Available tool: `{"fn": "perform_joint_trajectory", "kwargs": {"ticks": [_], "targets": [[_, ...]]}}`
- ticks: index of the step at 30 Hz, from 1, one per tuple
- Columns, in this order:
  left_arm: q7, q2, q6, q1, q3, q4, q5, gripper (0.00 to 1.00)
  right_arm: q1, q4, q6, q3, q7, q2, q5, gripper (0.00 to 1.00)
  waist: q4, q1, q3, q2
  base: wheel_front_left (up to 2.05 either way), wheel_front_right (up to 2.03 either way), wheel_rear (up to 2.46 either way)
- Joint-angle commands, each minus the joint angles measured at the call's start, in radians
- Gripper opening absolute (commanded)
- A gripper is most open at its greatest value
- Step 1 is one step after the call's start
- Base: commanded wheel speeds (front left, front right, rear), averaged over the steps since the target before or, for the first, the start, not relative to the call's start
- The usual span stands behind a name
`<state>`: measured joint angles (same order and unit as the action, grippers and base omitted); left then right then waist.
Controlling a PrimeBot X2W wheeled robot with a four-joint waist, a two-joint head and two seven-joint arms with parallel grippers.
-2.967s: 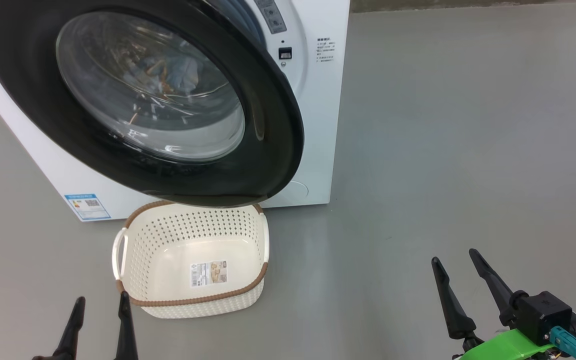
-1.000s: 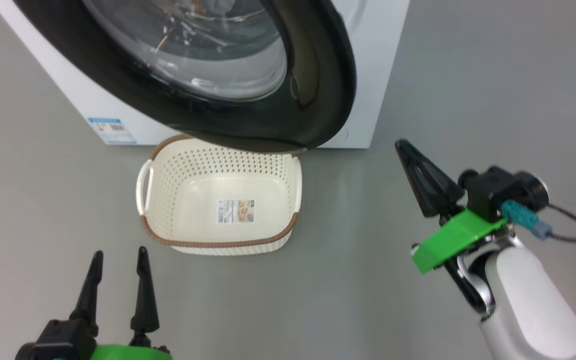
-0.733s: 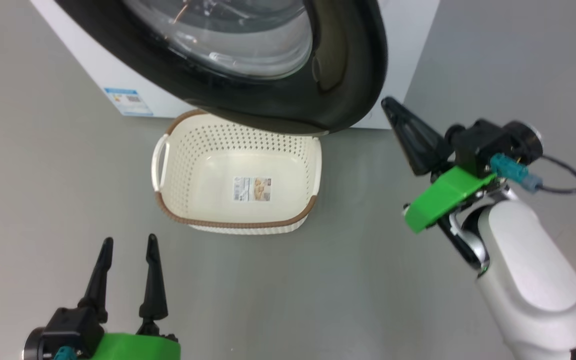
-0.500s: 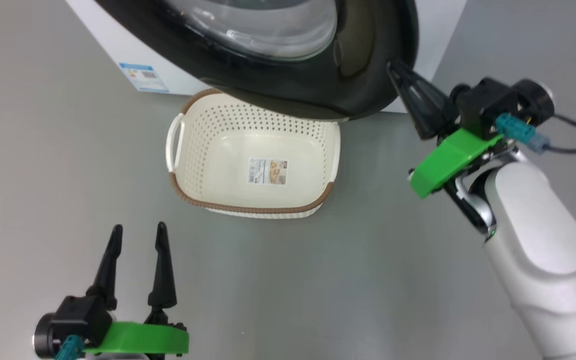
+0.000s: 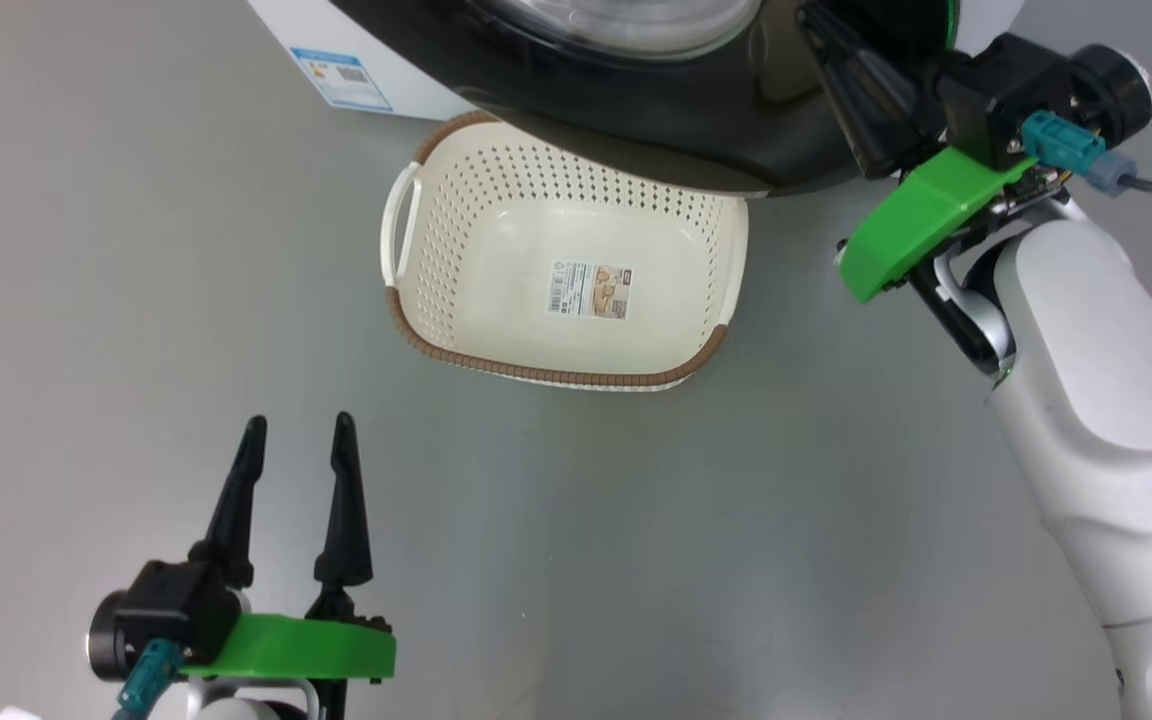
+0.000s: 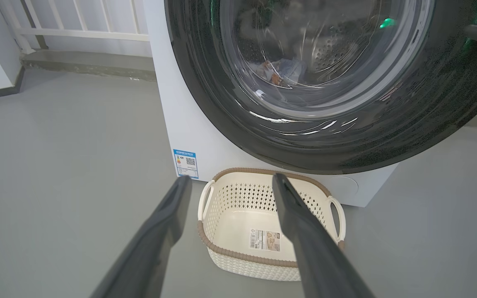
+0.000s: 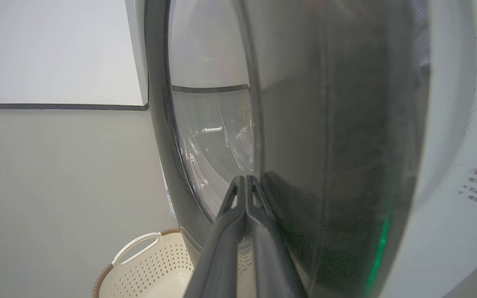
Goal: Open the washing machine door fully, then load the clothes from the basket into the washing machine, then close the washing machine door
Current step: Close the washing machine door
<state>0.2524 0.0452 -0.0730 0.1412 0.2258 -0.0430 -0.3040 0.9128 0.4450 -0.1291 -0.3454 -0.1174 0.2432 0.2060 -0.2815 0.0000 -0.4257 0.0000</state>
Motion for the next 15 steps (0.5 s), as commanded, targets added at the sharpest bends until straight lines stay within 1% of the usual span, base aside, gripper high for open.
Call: {"fn": "perform_joint_trajectory", "kwargs": {"ticks": [1,10,15], "targets": [[0.009,0.011,0.009,0.025,-0.031,0.02,0.003,1.0,0.026,-0.014,-0.002,-0.011,-0.01,-0.011,0.016,0.0,-0.01,0.0,-0.017,0.0,0.0,0.0,0.0],[0.009,0.006,0.015,0.055,-0.022,0.022,-0.001,1.0,0.135,0.042,-0.002,0.0,-0.013,0.009,0.011,0.0,-0.026,0.0,-0.062,0.0,0.0,0.0,0.0],[0.009,0.005,0.013,0.072,-0.007,0.026,-0.014,1.0,0.215,0.097,-0.002,0.002,-0.015,0.022,0.003,0.0,-0.038,0.0,-0.085,0.0,0.0,0.0,0.0]]}}
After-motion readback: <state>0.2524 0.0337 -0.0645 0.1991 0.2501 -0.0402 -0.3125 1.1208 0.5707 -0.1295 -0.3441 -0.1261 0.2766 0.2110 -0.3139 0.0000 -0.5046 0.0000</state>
